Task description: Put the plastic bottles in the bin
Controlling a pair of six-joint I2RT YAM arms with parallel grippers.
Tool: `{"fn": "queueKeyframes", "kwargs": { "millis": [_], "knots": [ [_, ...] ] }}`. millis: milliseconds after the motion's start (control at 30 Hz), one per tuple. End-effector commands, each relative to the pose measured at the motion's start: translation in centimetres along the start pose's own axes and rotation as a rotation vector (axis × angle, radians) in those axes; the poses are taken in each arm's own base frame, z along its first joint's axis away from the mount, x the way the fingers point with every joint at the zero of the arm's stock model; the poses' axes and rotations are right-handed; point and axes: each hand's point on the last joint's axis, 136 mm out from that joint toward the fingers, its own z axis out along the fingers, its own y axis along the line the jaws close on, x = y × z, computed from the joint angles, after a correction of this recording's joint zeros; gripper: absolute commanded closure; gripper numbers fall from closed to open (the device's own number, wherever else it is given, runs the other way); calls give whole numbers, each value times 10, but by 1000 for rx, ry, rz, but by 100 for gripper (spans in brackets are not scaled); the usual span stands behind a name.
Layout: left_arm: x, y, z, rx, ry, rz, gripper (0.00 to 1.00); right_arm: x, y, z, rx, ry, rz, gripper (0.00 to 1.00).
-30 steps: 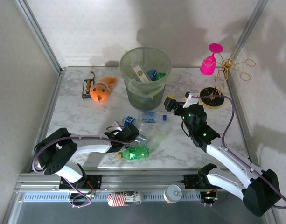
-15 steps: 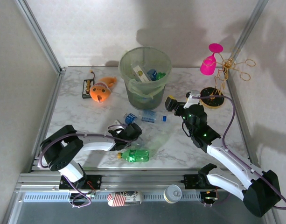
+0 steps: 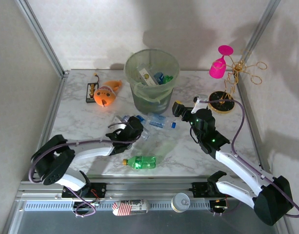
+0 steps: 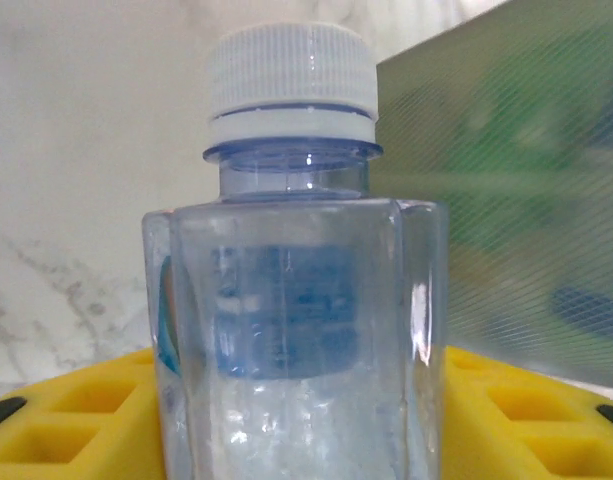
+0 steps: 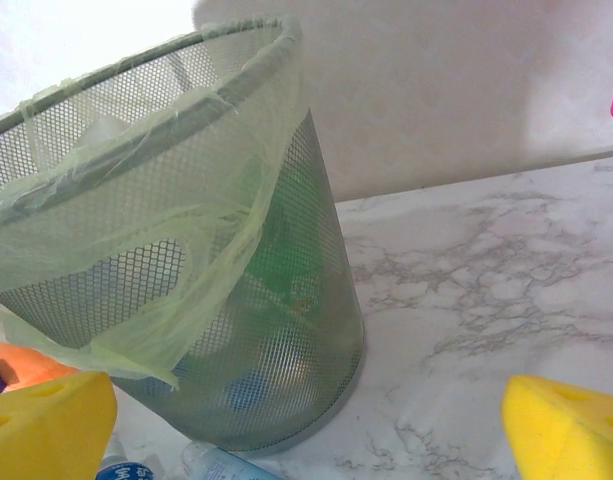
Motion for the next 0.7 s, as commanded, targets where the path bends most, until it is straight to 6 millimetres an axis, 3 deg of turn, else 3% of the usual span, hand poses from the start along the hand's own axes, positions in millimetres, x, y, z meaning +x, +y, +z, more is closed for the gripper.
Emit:
{"fn": "queueKeyframes", "kwargs": {
  "millis": [0,133,400,533,667],
  "knots": [
    [-42,-20,-13,54,-136,-23,47,3,-1,2,8,-2,12,1],
    [-76,-37,-29,119,-210,-8,49,4,0,4,2,-1,14,1],
    [-149,-91,-74,266,-363,48,54,14,2,10,-11,20,30,1],
    [-175,-132,-101,350,-433,105,54,20,2,11,-16,30,42,1],
    [-185,-183,-118,471,-444,169,55,26,2,11,-27,43,56,1]
  ]
}}
